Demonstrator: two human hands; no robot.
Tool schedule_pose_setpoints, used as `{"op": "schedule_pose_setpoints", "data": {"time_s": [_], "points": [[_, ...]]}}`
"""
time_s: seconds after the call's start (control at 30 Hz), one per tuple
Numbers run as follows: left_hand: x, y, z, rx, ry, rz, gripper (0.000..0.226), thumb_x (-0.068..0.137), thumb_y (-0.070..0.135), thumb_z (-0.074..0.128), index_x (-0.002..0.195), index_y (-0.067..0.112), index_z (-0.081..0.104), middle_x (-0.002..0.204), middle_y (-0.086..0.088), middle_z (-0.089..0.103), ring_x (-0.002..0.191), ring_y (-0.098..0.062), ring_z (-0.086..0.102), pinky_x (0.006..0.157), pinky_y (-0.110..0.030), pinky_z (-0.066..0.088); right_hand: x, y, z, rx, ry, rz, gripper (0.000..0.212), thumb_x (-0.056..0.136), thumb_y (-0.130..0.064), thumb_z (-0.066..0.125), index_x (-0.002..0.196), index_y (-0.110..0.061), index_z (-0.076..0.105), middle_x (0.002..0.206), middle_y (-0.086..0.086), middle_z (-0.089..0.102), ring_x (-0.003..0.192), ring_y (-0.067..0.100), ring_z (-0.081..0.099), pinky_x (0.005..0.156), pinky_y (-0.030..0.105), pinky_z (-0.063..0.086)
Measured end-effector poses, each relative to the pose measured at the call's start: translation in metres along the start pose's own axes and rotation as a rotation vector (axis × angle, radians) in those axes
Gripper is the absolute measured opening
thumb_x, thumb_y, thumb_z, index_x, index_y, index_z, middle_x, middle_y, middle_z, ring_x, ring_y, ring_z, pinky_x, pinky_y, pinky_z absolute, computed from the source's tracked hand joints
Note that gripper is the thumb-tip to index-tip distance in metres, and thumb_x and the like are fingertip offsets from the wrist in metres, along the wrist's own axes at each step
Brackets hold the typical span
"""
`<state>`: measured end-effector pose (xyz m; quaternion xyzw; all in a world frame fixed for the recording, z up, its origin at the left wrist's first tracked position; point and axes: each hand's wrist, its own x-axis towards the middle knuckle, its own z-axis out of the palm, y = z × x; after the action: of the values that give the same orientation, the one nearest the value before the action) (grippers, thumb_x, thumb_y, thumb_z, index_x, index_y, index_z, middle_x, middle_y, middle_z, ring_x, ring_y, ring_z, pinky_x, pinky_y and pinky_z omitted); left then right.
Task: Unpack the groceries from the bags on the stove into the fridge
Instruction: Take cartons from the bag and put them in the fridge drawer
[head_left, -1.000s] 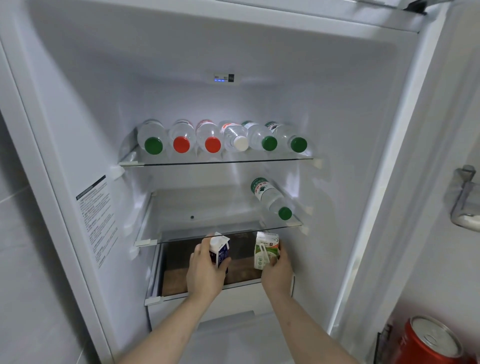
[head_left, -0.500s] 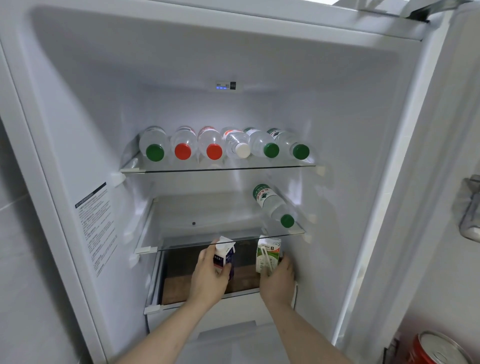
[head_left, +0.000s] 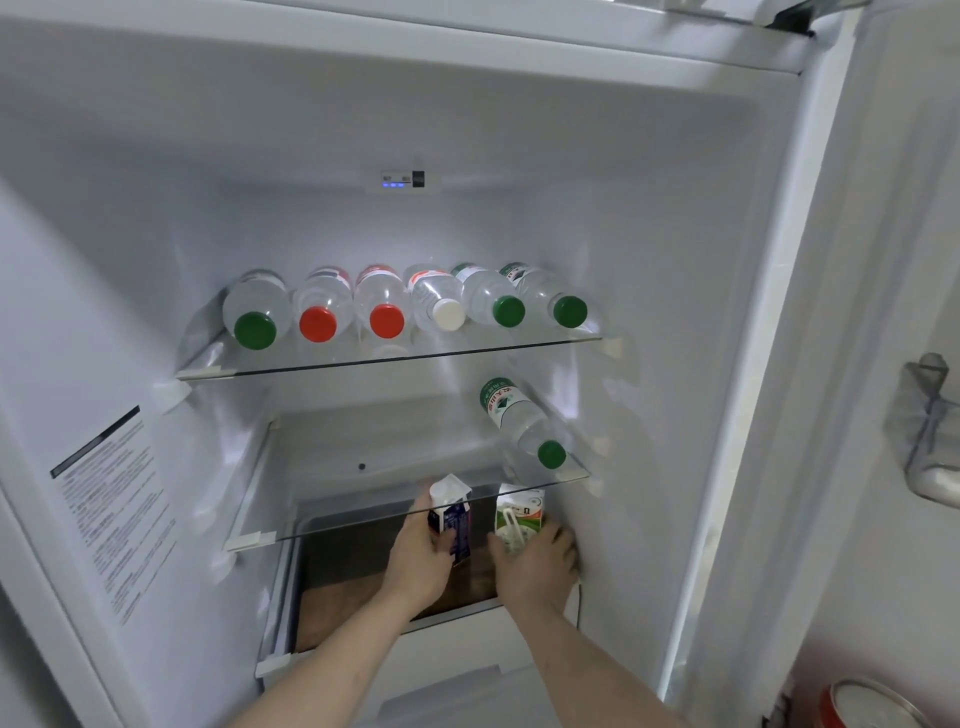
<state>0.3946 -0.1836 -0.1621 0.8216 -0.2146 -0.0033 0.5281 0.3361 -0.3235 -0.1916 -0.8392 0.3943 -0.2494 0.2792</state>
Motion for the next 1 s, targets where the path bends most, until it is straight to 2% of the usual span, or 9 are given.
{"op": "schedule_pose_setpoints", "data": {"time_s": [0.1, 0.23, 0.33, 0.47, 0.63, 0.77, 0.87, 1.0], "points": [[0.006, -0.001, 0.002, 0.014, -0.020, 0.002, 0.078, 0.100, 0.008, 0.057, 0.159, 0.043, 0.020, 0.147, 0.007, 0.056, 0.138, -0.020, 0.052, 0.114, -0.043, 0.045, 0.003, 0.003, 0.000, 0.054, 0.022, -0.021, 0.079, 0.079, -0.054, 0.078, 0.135, -0.009, 0.047, 0.132, 0.013, 0.056, 0.123, 0.034, 0.057, 0.098, 0.045, 0.050], [0.013, 0.002, 0.006, -0.001, -0.074, 0.022, 0.079, 0.102, 0.009, 0.056, 0.161, 0.042, 0.014, 0.152, 0.004, 0.053, 0.140, -0.022, 0.050, 0.113, -0.040, 0.046, 0.008, 0.005, 0.004, 0.187, 0.036, -0.040, 0.079, 0.081, -0.034, 0.081, 0.144, -0.006, 0.042, 0.136, 0.014, 0.059, 0.125, 0.034, 0.059, 0.102, 0.047, 0.051], [0.017, 0.004, 0.010, -0.022, -0.125, 0.030, 0.079, 0.103, 0.010, 0.055, 0.162, 0.041, 0.013, 0.153, 0.007, 0.050, 0.143, -0.023, 0.047, 0.114, -0.045, 0.045, 0.006, 0.006, 0.007, 0.245, 0.045, -0.052, 0.078, 0.084, -0.030, 0.080, 0.147, -0.010, 0.039, 0.137, 0.011, 0.060, 0.123, 0.030, 0.062, 0.101, 0.047, 0.054], [0.020, 0.005, 0.010, -0.018, -0.184, 0.018, 0.079, 0.105, 0.011, 0.051, 0.162, 0.042, 0.007, 0.142, 0.020, 0.048, 0.142, -0.020, 0.047, 0.115, -0.040, 0.044, 0.004, 0.009, 0.008, 0.259, 0.032, -0.065, 0.079, 0.089, -0.030, 0.075, 0.152, -0.006, 0.034, 0.141, 0.014, 0.057, 0.125, 0.034, 0.060, 0.102, 0.047, 0.052], [0.021, 0.008, 0.010, -0.063, -0.246, 0.017, 0.082, 0.106, 0.007, 0.048, 0.162, 0.041, -0.001, 0.149, 0.018, 0.042, 0.148, -0.021, 0.038, 0.120, -0.047, 0.037, 0.002, 0.011, 0.003, 0.317, -0.021, -0.073, 0.080, 0.091, -0.028, 0.073, 0.156, -0.008, 0.030, 0.147, 0.012, 0.052, 0.132, 0.032, 0.055, 0.109, 0.045, 0.049], [0.014, 0.003, 0.014, -0.055, -0.212, 0.026, 0.088, 0.105, 0.009, 0.049, 0.161, 0.036, -0.013, 0.150, 0.018, 0.041, 0.144, -0.015, 0.044, 0.119, -0.040, 0.039, -0.003, 0.014, -0.003, 0.411, -0.025, -0.080, 0.086, 0.088, -0.015, 0.076, 0.159, -0.008, 0.028, 0.153, 0.011, 0.045, 0.141, 0.029, 0.045, 0.113, 0.040, 0.044], [0.005, -0.004, 0.021, -0.091, -0.136, 0.048, 0.087, 0.102, 0.005, 0.054, 0.162, 0.038, 0.001, 0.150, 0.015, 0.052, 0.137, -0.004, 0.051, 0.116, -0.041, 0.044, -0.013, 0.017, -0.008, 0.470, -0.007, -0.067, 0.090, 0.087, -0.007, 0.075, 0.161, -0.011, 0.024, 0.157, 0.009, 0.038, 0.145, 0.027, 0.039, 0.110, 0.037, 0.045], [-0.009, -0.010, 0.029, -0.119, -0.054, 0.040, 0.076, 0.099, 0.003, 0.056, 0.157, 0.039, 0.022, 0.148, 0.014, 0.052, 0.137, -0.001, 0.049, 0.118, -0.041, 0.042, -0.029, 0.022, -0.011, 0.415, -0.031, -0.089, 0.085, 0.082, 0.003, 0.070, 0.157, -0.011, 0.031, 0.153, 0.009, 0.032, 0.141, 0.030, 0.038, 0.102, 0.032, 0.048]]}}
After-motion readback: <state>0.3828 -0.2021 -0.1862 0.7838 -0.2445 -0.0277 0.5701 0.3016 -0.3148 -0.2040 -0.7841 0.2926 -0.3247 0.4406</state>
